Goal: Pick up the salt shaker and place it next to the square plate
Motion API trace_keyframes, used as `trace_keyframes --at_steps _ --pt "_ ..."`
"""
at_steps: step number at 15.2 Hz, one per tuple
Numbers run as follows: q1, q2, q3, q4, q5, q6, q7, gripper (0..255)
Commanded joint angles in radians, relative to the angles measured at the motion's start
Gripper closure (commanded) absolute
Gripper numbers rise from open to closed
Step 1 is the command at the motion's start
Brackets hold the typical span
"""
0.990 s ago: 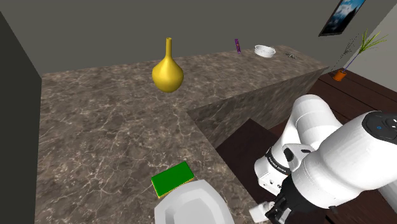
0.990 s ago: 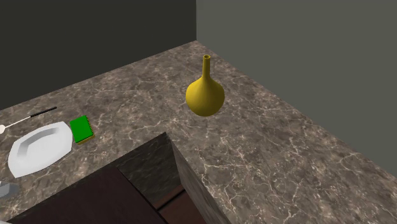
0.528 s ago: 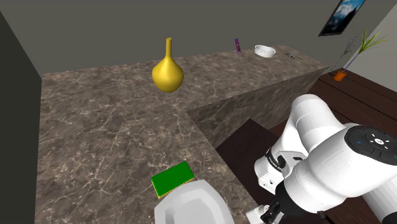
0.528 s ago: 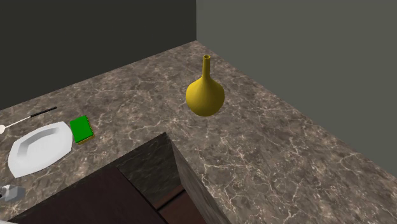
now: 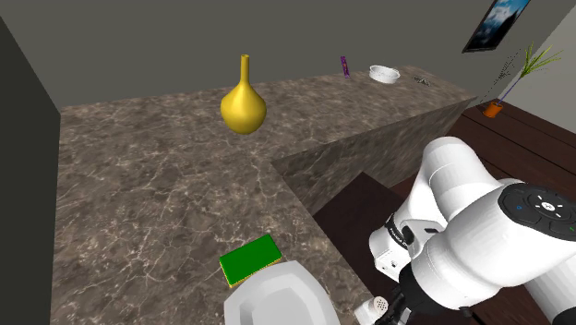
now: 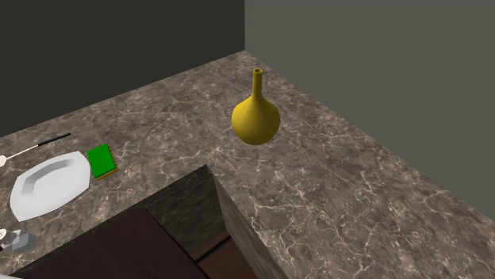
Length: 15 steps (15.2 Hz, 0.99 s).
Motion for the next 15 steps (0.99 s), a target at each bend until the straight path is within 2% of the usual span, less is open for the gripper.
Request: trace_keyframes --at_steps 1,4,8,15 --pt "0.0 0.0 0.0 0.0 0.0 0.0 0.0 0" --pt "0.0 0.0 0.0 0.0 0.0 0.0 0.0 0" --pt "-0.086 0.027 -0.178 0.08 -0.162 -0.047 -0.031 0" --pt "-0.085 0.027 -0.178 0.08 -0.163 -0.047 -0.031 0"
